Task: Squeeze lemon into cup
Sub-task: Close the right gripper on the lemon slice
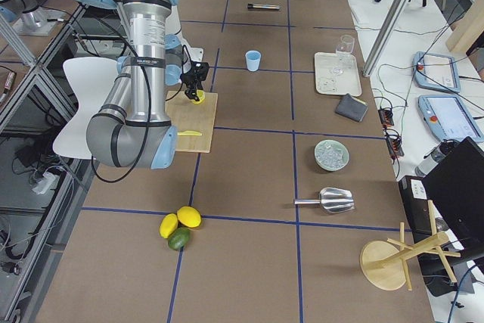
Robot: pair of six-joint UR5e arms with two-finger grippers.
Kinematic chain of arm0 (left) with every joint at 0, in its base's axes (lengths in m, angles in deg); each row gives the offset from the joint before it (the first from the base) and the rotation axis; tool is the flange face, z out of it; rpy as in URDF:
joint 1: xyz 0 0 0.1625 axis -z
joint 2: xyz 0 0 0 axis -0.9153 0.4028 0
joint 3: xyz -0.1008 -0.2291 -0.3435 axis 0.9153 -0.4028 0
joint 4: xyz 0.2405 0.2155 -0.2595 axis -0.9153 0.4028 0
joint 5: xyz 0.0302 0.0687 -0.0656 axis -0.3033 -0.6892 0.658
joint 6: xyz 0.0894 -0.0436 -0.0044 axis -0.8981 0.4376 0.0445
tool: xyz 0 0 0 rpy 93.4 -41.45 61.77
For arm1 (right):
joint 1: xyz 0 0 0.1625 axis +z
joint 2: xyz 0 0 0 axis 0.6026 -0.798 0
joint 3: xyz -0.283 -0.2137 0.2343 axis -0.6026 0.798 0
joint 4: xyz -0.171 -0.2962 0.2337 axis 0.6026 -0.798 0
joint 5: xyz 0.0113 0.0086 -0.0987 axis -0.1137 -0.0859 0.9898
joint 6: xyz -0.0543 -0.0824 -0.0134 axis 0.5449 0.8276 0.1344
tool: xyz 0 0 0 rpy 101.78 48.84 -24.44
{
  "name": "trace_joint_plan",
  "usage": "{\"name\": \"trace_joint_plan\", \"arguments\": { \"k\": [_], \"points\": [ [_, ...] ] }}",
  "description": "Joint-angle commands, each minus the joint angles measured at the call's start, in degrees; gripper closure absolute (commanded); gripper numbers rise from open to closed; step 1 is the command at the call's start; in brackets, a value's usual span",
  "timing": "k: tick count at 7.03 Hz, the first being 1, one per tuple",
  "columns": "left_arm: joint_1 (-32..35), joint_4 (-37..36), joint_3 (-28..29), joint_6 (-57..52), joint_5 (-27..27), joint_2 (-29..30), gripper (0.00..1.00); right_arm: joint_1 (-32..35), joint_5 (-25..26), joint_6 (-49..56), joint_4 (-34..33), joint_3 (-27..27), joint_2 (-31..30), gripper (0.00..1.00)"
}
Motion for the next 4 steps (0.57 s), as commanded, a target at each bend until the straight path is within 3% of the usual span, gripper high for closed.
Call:
{"name": "trace_joint_plan", "arguments": {
  "k": [1,4],
  "points": [
    [0.0,0.02,-0.01,0.02,0.0,0.01,0.0,0.48,-0.13,0.02,-0.07,-1.75,-0.91,0.45],
    [-0.09,0.02,-0.1,0.02,0.09,0.19,0.0,6.44,-4.68,0.11,-3.75,-5.71,-0.83,0.45]
  ]
}}
